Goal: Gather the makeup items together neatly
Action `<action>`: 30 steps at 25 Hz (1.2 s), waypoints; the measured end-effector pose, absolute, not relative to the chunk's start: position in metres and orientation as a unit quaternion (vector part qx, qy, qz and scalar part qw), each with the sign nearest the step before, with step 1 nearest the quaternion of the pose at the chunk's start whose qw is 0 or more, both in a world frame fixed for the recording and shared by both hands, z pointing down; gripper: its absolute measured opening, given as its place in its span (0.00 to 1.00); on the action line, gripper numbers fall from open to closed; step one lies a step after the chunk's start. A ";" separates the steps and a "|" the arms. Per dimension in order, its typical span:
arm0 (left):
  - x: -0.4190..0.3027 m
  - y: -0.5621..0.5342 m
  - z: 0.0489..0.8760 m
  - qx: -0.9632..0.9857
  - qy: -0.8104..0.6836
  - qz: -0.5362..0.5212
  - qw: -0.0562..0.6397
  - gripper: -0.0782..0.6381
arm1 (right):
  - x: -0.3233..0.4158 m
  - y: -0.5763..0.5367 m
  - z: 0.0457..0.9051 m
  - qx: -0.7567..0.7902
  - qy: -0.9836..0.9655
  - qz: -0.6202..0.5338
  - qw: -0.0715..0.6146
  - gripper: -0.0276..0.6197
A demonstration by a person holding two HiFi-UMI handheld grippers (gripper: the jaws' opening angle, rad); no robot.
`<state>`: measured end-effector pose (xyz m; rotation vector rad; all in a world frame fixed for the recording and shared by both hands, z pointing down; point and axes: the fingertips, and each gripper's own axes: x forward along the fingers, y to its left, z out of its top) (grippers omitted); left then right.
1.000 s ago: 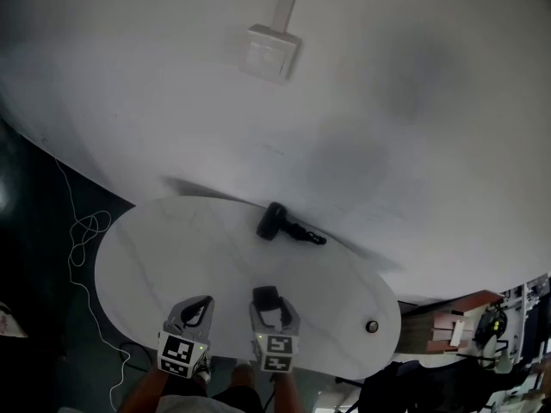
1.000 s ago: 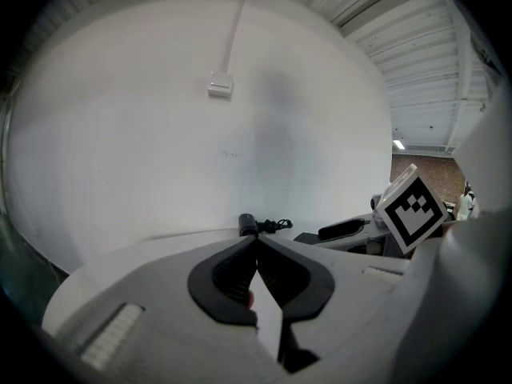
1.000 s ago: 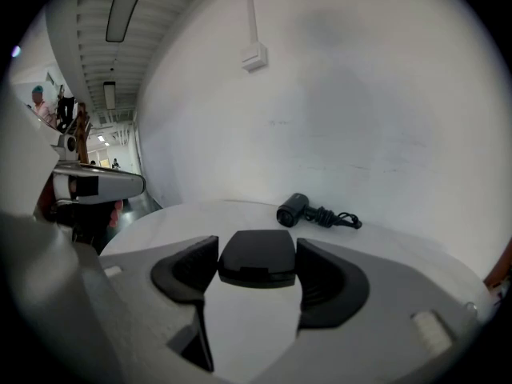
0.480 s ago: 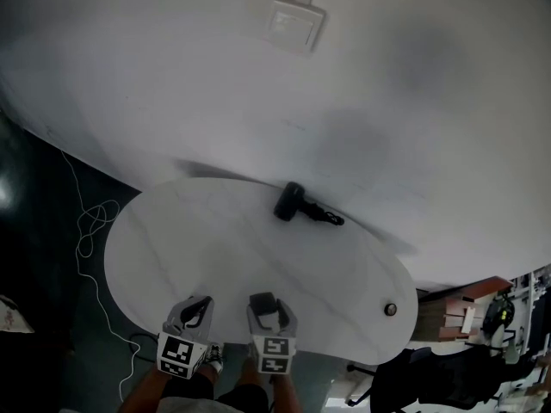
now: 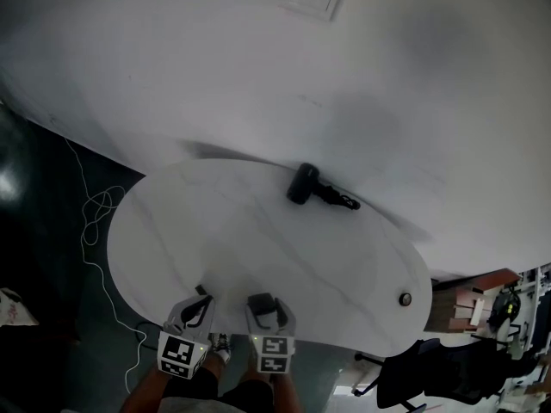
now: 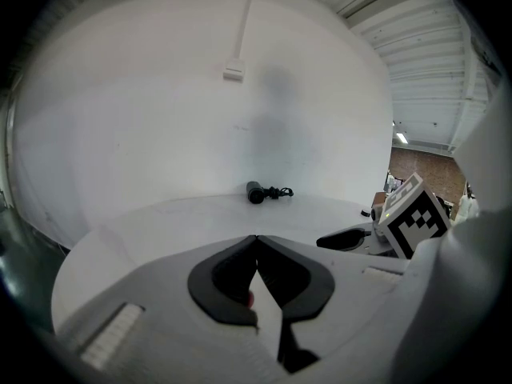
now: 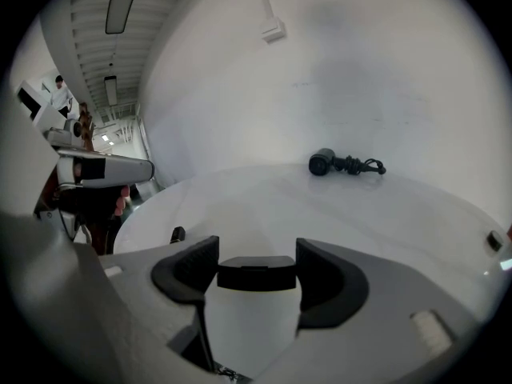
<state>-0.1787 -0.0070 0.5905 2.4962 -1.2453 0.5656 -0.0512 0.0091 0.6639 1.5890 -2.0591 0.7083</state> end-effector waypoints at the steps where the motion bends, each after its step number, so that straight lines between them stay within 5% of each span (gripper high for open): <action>1: -0.181 -0.006 0.593 0.867 -0.433 0.197 0.148 0.12 | -0.054 0.010 0.667 0.573 -0.746 0.257 0.222 0.51; 30: -0.215 0.020 0.627 0.856 -0.441 0.215 0.166 0.12 | -0.080 0.026 0.713 0.569 -0.735 0.260 0.262 0.51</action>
